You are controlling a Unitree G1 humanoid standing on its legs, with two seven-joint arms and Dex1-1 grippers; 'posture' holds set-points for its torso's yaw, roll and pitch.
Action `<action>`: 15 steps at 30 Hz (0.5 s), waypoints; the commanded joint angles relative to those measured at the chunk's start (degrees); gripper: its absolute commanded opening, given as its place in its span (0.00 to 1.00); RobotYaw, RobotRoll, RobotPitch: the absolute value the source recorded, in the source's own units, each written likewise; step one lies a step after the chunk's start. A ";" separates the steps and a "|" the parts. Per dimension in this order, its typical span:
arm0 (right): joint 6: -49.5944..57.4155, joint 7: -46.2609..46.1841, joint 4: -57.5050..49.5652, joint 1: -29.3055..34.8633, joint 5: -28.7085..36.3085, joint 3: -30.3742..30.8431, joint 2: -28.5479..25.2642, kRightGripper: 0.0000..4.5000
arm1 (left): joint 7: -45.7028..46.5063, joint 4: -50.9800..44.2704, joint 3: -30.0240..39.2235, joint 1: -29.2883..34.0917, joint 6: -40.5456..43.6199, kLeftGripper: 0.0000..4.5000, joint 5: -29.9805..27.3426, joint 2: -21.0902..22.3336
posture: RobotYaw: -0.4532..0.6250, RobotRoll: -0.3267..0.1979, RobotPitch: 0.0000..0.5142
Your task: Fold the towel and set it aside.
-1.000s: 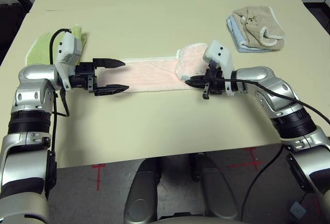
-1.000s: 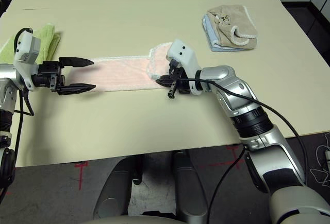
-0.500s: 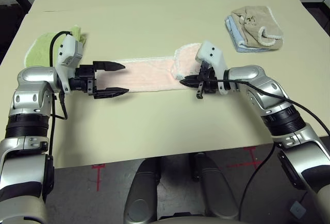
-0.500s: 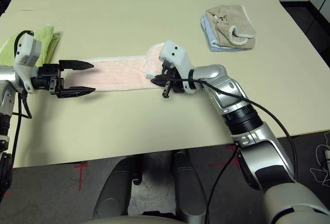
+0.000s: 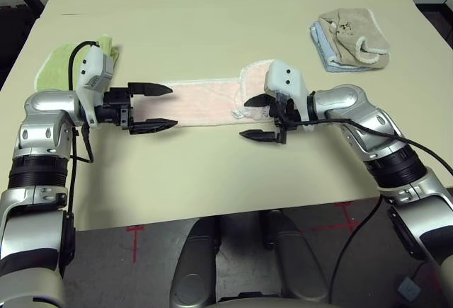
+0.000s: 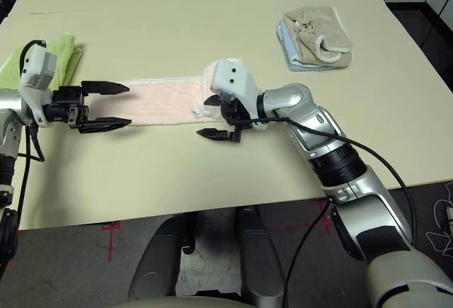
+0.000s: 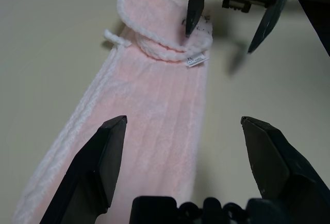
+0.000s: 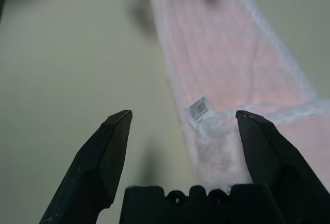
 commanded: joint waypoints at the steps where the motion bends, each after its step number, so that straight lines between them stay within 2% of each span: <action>1: -6.95 1.68 2.47 1.99 4.45 -7.10 -0.91 0.99 | -0.22 1.17 -0.34 0.39 -0.10 1.00 0.29 0.03 | 0.44 0.62 0.54; 6: -17.09 1.74 15.44 0.36 8.05 -16.69 -0.95 0.99 | 0.97 1.89 -0.10 0.57 -0.33 1.00 0.18 -0.71 | 0.44 0.62 0.54; 10: -26.10 3.42 29.96 -3.33 6.62 -19.01 -1.50 0.99 | 1.44 1.55 -0.26 0.91 -0.23 1.00 0.16 -1.05 | 0.45 0.62 0.55; 13: -31.65 6.37 37.13 -5.43 5.55 -18.69 -1.33 0.86 | 1.68 0.87 -0.12 1.24 0.18 1.00 -0.08 -1.05 | 0.46 0.62 0.55; 15: -34.88 9.45 40.31 -6.05 4.81 -17.88 -1.26 0.71 | 1.87 0.44 0.06 1.55 0.50 1.00 -0.27 -0.87 | 0.47 0.62 0.55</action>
